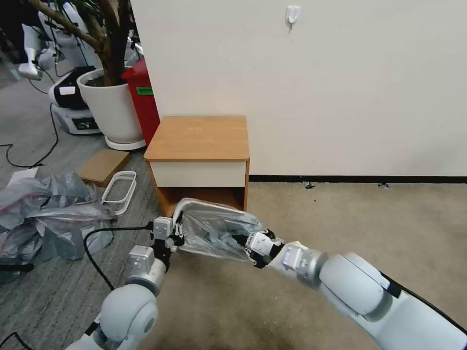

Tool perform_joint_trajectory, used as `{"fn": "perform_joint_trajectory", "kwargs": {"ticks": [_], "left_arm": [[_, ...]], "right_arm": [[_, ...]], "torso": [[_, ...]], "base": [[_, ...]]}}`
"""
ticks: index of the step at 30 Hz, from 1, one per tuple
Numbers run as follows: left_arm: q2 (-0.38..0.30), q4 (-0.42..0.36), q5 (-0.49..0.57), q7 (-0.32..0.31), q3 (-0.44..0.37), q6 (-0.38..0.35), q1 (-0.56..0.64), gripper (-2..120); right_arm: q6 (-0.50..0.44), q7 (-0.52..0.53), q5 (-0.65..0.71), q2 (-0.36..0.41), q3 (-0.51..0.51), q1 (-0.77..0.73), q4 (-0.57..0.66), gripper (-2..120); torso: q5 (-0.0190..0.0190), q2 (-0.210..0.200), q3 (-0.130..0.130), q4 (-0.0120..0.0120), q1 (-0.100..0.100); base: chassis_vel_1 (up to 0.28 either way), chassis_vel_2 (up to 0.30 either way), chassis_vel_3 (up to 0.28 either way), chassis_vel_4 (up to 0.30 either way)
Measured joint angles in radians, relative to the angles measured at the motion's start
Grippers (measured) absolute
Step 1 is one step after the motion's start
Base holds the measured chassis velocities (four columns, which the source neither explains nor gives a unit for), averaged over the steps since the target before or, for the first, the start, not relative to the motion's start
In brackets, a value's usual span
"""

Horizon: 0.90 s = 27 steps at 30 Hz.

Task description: Pick up the garbage bag from the table and place it over the trash can.

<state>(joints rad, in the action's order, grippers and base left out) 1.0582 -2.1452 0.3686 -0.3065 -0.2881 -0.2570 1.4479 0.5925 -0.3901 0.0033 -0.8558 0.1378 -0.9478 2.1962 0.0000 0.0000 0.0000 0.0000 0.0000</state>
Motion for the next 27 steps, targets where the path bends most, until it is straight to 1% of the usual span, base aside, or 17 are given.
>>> {"fn": "perform_joint_trajectory", "kwargs": {"ticks": [1, 3, 4, 6, 9, 17, 27], "left_arm": [[0.0, 0.0, 0.0, 0.0, 0.0, 0.0, 0.0, 3], [0.003, 0.003, -0.012, 0.003, 0.007, 0.003, 0.002, 3], [0.003, 0.003, -0.012, 0.003, 0.007, 0.003, 0.002, 3], [0.006, 0.007, -0.02, 0.004, 0.015, 0.003, 0.002, 3], [0.009, 0.009, -0.024, 0.004, 0.022, 0.003, 0.002, 3], [0.011, 0.019, -0.029, 0.005, 0.032, 0.006, -0.008, 3], [0.022, 0.024, -0.031, 0.006, 0.041, 0.006, -0.012, 3]], "right_arm": [[0.0, 0.0, 0.0, 0.0, 0.0, 0.0, 0.0, 0], [0.065, -0.008, -0.001, -0.012, 0.036, 0.047, -0.009, 0], [0.065, -0.008, -0.001, -0.012, 0.036, 0.047, -0.009, 0], [0.1, -0.013, -0.021, -0.029, 0.073, 0.091, -0.029, 0], [0.117, -0.026, -0.04, -0.044, 0.099, 0.119, -0.048, 0], [0.121, -0.04, -0.091, -0.09, 0.181, 0.186, -0.149, 0], [0.118, -0.04, -0.103, -0.127, 0.235, 0.241, -0.269, 0]], "torso": [[0.0, 0.0, 0.0, 0.0, 0.0], [-0.0001, 0.0, 0.0, 0.0, 0.0], [-0.0001, 0.0, 0.0, 0.0, 0.0], [-0.0001, 0.0, 0.0, 0.0, 0.0], [-0.0001, 0.0, 0.0, 0.0001, 0.0], [0.0, 0.0, 0.0, 0.0, 0.0], [0.0, 0.0, 0.0, 0.0, 0.0]], "base": [[0.0, 0.0, 0.0, 0.0], [0.0, 0.0, 0.0, 0.0], [0.0, 0.0, 0.0, 0.0], [0.0, 0.0, 0.0, 0.0], [0.0, 0.0, 0.0, 0.0], [0.0, 0.0, 0.0, 0.0], [0.0, 0.0, 0.0, 0.0]]}}
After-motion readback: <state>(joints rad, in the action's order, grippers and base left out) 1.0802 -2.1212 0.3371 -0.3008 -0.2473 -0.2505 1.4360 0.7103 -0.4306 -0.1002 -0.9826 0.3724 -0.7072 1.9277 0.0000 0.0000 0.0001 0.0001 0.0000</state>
